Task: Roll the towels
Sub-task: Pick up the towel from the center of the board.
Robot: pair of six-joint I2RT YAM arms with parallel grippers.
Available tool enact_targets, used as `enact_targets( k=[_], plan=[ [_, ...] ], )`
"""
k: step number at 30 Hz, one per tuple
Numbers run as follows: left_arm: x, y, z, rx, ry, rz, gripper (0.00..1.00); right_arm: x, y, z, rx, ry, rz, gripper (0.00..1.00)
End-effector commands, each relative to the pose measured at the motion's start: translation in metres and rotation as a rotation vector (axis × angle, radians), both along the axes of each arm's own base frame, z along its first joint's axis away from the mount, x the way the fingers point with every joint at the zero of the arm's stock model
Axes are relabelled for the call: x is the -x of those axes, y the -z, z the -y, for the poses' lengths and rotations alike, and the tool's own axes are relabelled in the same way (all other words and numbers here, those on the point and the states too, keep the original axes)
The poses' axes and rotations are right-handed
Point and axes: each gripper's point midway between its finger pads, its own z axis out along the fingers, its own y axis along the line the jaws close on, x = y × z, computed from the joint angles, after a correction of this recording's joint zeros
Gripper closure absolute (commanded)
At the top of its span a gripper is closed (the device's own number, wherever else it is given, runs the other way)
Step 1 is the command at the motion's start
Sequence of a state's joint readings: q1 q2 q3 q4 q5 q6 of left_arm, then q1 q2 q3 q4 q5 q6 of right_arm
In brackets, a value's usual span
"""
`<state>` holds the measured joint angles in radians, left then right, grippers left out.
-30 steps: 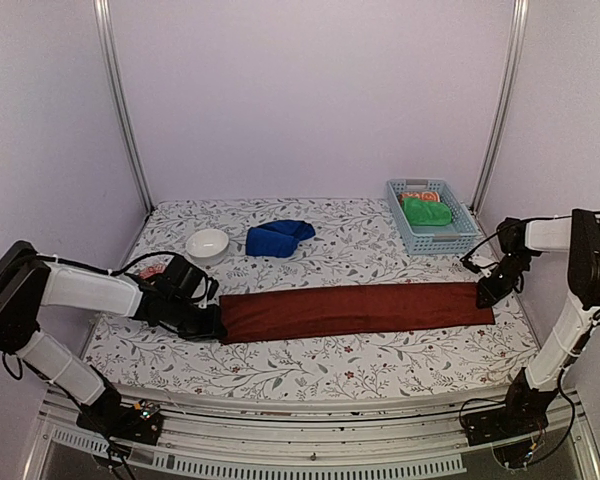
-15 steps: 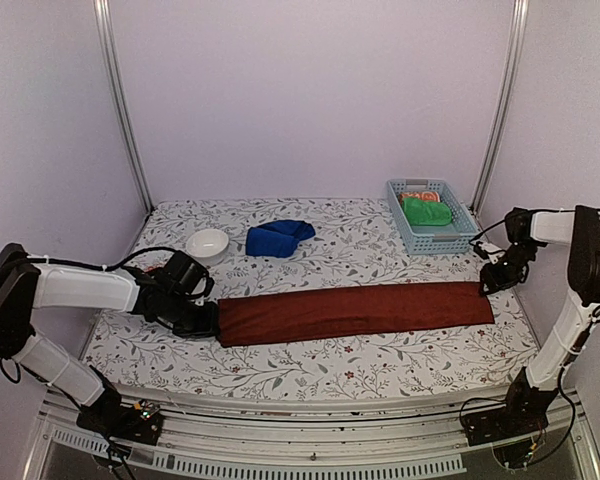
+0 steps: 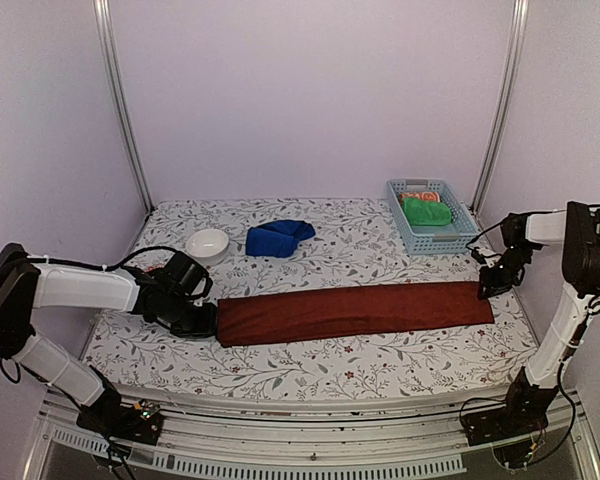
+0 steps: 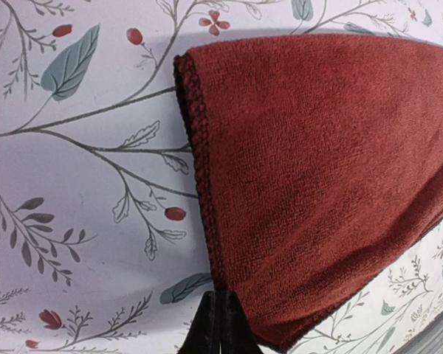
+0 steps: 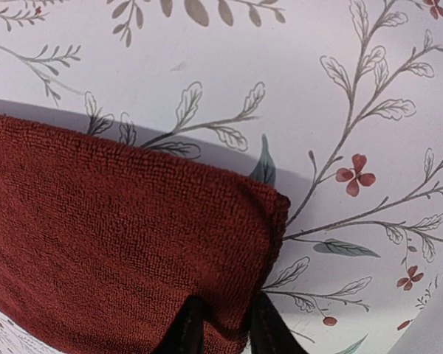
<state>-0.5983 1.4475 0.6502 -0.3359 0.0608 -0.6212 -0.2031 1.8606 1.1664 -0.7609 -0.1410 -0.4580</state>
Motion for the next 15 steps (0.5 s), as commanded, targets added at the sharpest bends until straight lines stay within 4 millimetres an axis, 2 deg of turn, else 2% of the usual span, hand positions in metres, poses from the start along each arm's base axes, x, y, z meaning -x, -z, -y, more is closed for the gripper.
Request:
enact_targets(
  k=[1,4,8,12,15],
  plan=[
    [-0.006,-0.01,0.002,-0.008,0.012,0.031,0.97,0.019,0.021,-0.008,-0.042,0.007,-0.086,0.85],
    [-0.009,-0.013,0.003,-0.007,0.011,0.042,0.97,0.018,0.018,-0.013,-0.07,0.004,-0.075,0.88],
    [-0.011,-0.017,0.002,-0.011,0.008,0.054,0.97,0.018,0.02,-0.014,-0.075,0.013,-0.079,0.82],
    [-0.012,-0.021,0.001,-0.015,0.005,0.062,0.97,0.024,0.034,-0.007,-0.036,0.015,-0.116,0.92],
    [-0.014,-0.023,-0.001,-0.019,-0.002,0.071,0.97,0.019,0.029,-0.005,-0.03,0.019,-0.092,0.97]
  ],
)
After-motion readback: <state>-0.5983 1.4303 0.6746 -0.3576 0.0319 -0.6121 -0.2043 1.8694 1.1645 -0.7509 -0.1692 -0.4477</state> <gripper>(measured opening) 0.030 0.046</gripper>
